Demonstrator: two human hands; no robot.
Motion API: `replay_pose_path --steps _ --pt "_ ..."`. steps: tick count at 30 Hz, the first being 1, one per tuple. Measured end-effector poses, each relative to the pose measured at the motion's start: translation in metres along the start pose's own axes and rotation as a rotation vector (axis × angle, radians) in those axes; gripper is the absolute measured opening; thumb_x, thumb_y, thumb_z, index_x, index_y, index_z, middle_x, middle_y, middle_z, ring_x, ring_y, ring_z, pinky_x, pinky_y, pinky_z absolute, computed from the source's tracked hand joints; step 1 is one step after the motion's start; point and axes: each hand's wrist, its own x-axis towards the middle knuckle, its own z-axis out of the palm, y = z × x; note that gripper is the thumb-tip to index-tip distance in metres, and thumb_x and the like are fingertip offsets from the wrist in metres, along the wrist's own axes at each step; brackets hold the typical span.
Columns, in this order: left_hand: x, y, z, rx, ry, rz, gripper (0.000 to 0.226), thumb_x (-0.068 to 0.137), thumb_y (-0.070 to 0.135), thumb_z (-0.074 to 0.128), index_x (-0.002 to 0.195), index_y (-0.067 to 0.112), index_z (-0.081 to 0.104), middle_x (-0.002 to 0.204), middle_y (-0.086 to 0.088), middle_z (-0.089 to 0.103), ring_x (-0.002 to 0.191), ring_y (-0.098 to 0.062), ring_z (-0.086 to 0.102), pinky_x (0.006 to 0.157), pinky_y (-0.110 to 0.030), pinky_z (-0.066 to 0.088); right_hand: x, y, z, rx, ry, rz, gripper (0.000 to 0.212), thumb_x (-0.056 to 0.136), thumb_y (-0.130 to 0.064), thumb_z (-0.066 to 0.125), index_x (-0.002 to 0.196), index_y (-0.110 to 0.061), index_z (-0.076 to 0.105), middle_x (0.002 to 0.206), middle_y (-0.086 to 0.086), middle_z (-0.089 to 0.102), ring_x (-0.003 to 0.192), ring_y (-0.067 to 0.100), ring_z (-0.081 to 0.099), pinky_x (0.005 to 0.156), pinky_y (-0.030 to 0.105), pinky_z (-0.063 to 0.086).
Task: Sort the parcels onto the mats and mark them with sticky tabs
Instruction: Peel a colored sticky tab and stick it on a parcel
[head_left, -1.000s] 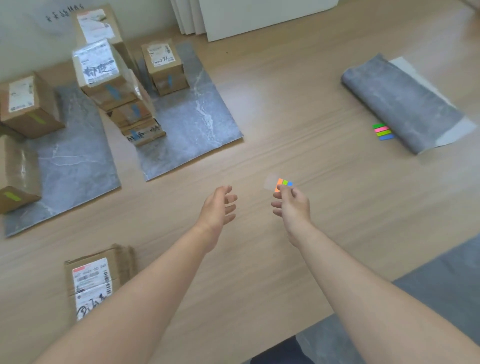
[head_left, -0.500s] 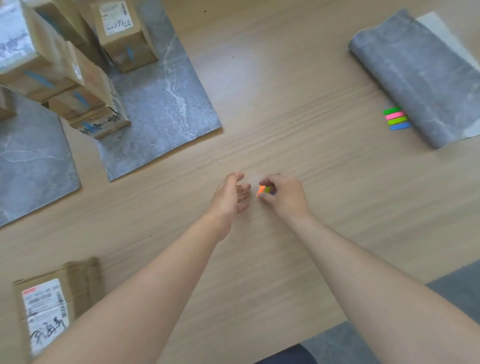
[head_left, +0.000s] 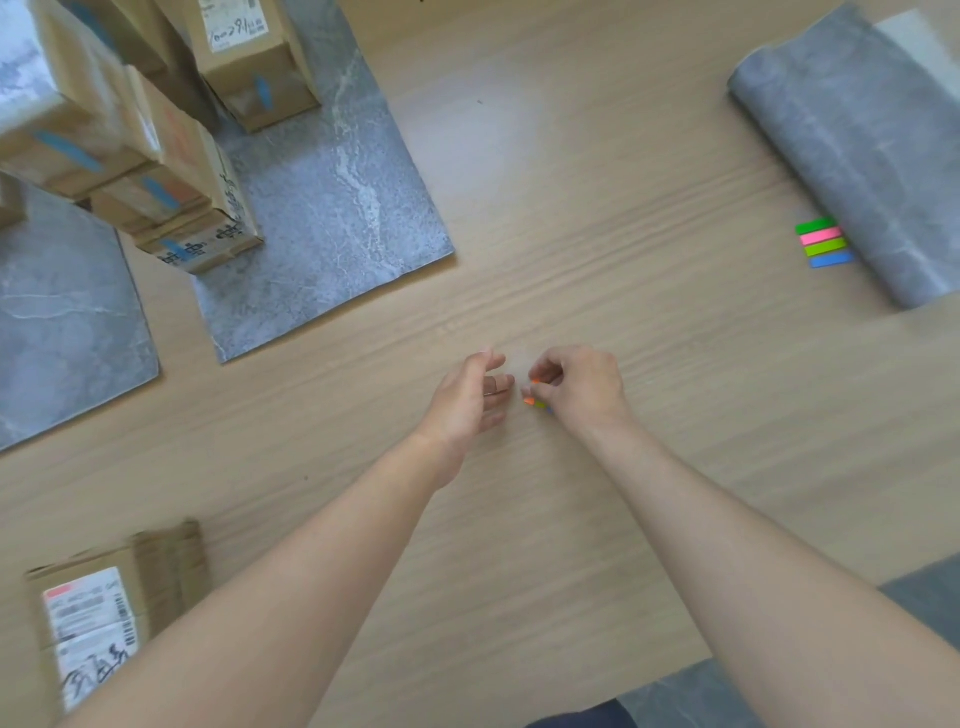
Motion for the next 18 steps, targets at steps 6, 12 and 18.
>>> replay_pose_path --steps 6,12,18 --pt "-0.0001 -0.0039 -0.0008 -0.021 -0.031 -0.028 0.045 0.106 0.042 0.035 0.124 0.011 0.062 0.116 -0.022 0.069 0.108 -0.031 0.069 0.1 -0.043 0.053 -0.0021 0.0016 -0.0047 -0.106 -0.038 -0.103 0.019 0.083 -0.016 0.075 0.101 -0.022 0.081 0.095 0.0 0.078 0.092 0.02 0.072 0.082 0.03 0.056" --pt "-0.0036 -0.0056 -0.0004 -0.065 -0.048 -0.052 0.045 0.106 0.043 0.038 0.124 0.009 0.062 0.115 -0.022 0.07 0.108 -0.031 0.069 0.099 -0.042 0.054 -0.0032 0.0025 -0.0064 -0.118 -0.06 -0.119 0.019 0.092 -0.013 0.067 0.104 -0.02 0.079 0.102 0.002 0.077 0.1 0.024 0.07 0.088 0.036 0.055" --pt "-0.0047 -0.0074 0.0013 -0.101 -0.053 -0.022 0.045 0.106 0.039 0.038 0.123 0.005 0.062 0.115 -0.019 0.071 0.111 -0.033 0.068 0.102 -0.044 0.052 -0.0018 0.0038 -0.0049 -0.055 -0.059 -0.075 0.018 0.093 -0.012 0.063 0.099 -0.02 0.078 0.101 0.003 0.076 0.101 0.024 0.068 0.087 0.035 0.054"
